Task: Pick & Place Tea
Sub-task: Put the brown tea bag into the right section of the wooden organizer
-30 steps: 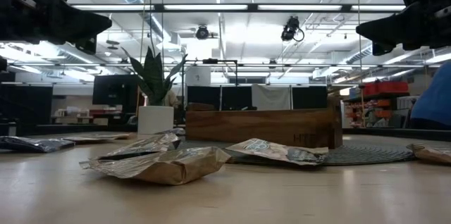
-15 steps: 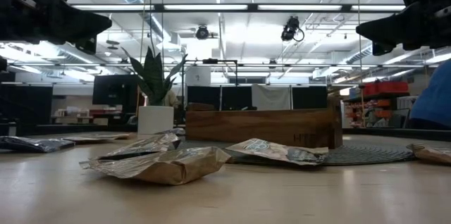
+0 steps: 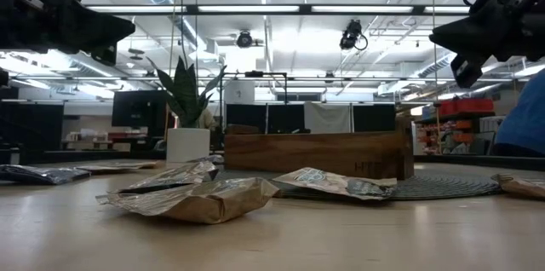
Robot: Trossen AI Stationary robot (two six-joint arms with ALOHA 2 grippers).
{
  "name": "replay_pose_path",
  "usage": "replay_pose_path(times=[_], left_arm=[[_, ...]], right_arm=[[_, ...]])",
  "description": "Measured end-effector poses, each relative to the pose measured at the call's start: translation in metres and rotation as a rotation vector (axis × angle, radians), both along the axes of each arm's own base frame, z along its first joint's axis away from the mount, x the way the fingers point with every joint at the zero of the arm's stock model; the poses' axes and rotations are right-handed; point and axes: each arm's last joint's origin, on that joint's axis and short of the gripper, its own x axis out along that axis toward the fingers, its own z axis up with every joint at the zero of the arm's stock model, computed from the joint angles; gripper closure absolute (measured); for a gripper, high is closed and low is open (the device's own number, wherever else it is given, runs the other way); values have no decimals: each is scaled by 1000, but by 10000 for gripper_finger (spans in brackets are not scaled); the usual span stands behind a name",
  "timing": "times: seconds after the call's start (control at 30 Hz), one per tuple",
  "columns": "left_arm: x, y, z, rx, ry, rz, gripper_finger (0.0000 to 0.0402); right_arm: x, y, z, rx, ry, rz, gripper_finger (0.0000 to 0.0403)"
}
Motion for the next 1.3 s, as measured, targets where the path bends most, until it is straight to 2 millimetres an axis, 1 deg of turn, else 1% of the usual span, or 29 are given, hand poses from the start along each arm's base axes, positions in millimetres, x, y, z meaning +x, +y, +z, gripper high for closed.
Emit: replay_pose_path(times=[0.1,0.5,0.63,0.83,0.97,1.2,1.3], left_arm=[[0,0,0,0,0,0,360],[0,0,0,0,0,0,360],[0,0,0,0,0,0,360],[0,0,0,0,0,0,360],[0,0,0,0,-2,2,360],[0,0,2,0,-20,8,360],[0,0,2,-1,-20,8,360]], right_arm=[[0,0,0,61,2,2,355],[1,0,-1,90,15,-10,355],[3,1,-3,139,48,35,355],[9,7,-12,126,150,89,350],[11,10,-16,148,208,87,327],[13,18,-22,229,283,154,257],[13,22,-22,250,292,192,237]])
